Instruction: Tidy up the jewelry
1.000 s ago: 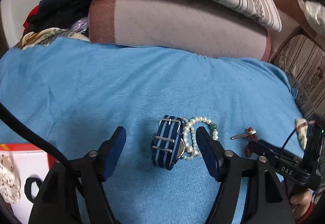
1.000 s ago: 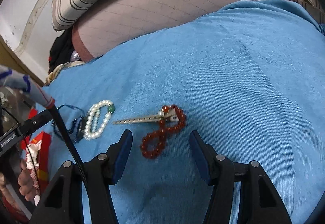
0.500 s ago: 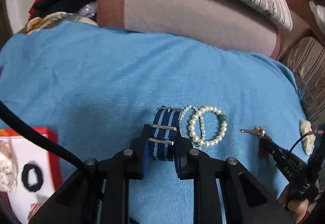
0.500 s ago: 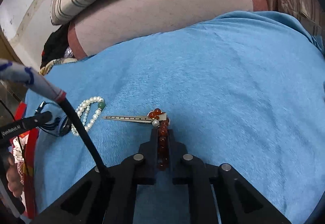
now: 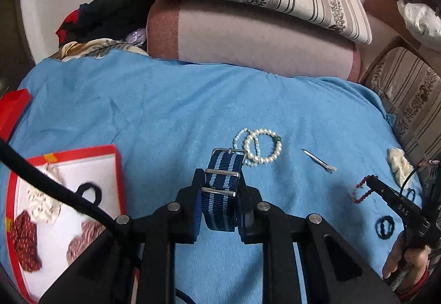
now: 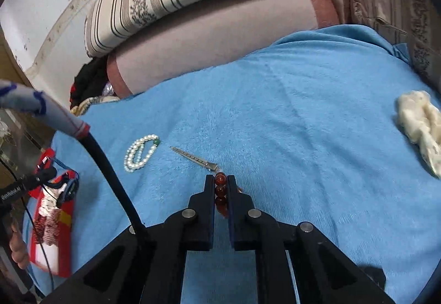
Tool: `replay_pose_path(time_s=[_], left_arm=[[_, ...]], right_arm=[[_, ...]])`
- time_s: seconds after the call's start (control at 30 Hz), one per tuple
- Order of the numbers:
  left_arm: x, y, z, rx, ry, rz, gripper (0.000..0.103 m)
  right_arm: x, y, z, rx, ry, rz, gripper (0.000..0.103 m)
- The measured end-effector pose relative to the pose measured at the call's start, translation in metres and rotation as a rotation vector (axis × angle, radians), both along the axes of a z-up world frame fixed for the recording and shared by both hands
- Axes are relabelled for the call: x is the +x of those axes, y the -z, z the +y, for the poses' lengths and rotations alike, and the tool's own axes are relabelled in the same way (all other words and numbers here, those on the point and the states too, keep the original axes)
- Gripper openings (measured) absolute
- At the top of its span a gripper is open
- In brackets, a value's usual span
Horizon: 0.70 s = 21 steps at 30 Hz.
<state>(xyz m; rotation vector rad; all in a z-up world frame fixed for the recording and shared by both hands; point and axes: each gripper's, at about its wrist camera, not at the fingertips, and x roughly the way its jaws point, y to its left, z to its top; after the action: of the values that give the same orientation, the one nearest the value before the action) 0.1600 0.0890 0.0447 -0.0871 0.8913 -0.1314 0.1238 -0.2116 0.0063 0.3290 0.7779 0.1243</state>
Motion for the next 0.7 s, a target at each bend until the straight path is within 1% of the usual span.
replay_pose_path(time_s=[0.17, 0.37, 0.57, 0.7], left_arm=[[-0.027, -0.010, 0.007, -0.034, -0.028, -0.011, 0.019], [-0.072, -0.023, 0.008, 0.030, -0.052, -0.040, 0.019], [-0.106, -0.030, 0.026, 0.014, -0.082, -0.045, 0.019], [-0.126, -0.035, 0.041, 0.023, -0.103, -0.057, 0.019]], right_arm=[[-0.022, -0.009, 0.011, -0.002, -0.038, -0.014, 0.008], [-0.044, -0.020, 0.033, -0.027, -0.106, -0.035, 0.008], [-0.058, -0.032, 0.062, -0.051, -0.175, -0.058, 0.008], [-0.066, -0.039, 0.080, -0.049, -0.212, -0.071, 0.008]])
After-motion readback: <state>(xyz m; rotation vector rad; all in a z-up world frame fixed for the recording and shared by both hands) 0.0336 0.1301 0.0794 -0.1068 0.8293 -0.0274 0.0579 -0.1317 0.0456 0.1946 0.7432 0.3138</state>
